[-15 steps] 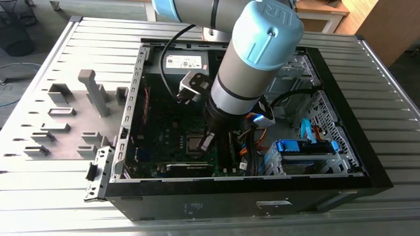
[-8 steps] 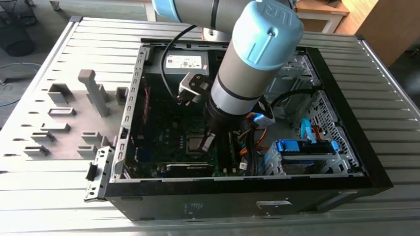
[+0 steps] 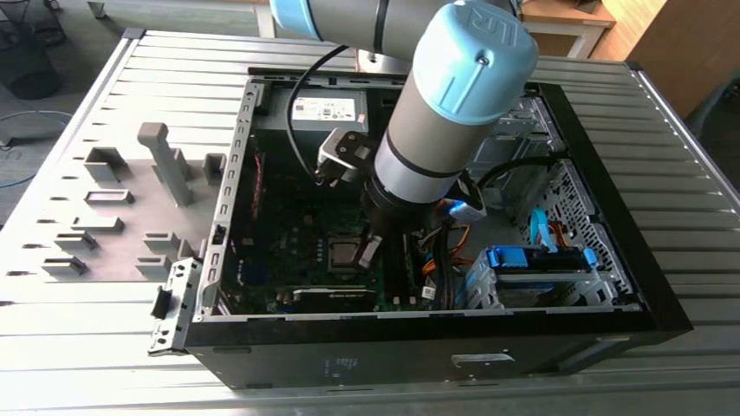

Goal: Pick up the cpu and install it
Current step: 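Install the first cpu locking lever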

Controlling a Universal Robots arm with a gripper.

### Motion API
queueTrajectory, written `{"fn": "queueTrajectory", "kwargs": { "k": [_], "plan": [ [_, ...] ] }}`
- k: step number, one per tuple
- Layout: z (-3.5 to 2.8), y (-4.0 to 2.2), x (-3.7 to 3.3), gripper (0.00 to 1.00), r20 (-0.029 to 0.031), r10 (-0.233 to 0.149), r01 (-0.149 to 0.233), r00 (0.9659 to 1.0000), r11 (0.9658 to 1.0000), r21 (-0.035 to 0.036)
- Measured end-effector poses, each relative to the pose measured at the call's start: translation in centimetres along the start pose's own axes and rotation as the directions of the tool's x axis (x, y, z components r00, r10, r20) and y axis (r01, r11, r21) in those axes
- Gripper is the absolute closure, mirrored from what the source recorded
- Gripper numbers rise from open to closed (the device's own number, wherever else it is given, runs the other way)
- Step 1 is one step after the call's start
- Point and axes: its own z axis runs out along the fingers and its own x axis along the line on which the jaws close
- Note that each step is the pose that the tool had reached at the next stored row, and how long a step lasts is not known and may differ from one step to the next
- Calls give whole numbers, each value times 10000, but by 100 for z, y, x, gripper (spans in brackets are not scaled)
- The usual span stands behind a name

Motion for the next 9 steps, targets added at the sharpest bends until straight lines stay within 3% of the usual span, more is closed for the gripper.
{"fn": "queueTrajectory", "kwargs": {
  "k": [9],
  "plan": [
    [51, -25, -4, 89, 2, -1, 1, 10000, 10000, -1]
  ]
}}
